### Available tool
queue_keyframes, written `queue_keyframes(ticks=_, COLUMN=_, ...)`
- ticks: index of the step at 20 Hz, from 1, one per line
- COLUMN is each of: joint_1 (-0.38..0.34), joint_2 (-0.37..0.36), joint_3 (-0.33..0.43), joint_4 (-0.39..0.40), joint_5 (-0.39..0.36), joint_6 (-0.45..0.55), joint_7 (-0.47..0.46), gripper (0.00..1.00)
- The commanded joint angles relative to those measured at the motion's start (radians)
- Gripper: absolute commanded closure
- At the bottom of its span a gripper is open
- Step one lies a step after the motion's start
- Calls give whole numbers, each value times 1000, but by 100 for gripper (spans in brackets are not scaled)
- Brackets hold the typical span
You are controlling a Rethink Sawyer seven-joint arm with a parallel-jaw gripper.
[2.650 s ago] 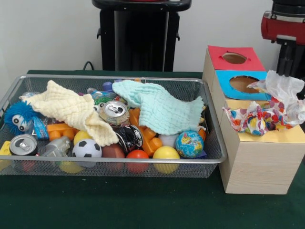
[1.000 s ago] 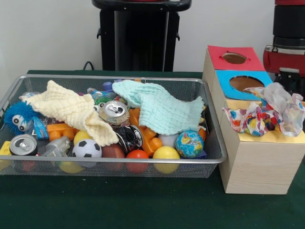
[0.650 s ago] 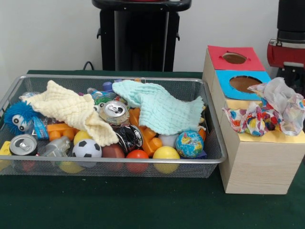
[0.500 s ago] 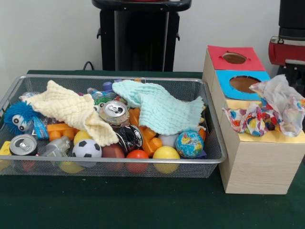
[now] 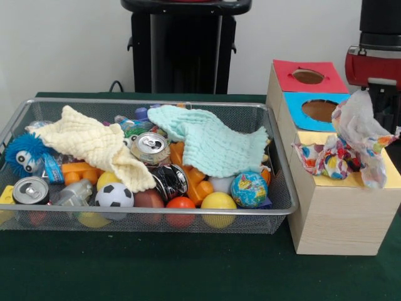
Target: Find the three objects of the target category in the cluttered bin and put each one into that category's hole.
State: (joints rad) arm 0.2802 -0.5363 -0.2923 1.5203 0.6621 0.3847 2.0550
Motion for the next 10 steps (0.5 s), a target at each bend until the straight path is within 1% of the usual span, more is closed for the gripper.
queue_keyframes(ticks=1, joint_1=-57, joint_2=72, joint_3=40, joint_4=-19, joint_5=-60, joint_6=93, joint_7=129, gripper=100)
queue_keyframes(ticks=7, joint_1=-57, joint_2=75, joint_3=45, joint_4=-13, joint_5=-63, joint_6=89, joint_7=136, gripper=100)
queue_keyframes(ticks=10, joint_1=-58, joint_2=96, joint_3=48, joint_4=-26, joint_5=-64, joint_6=107, joint_7=141, gripper=100)
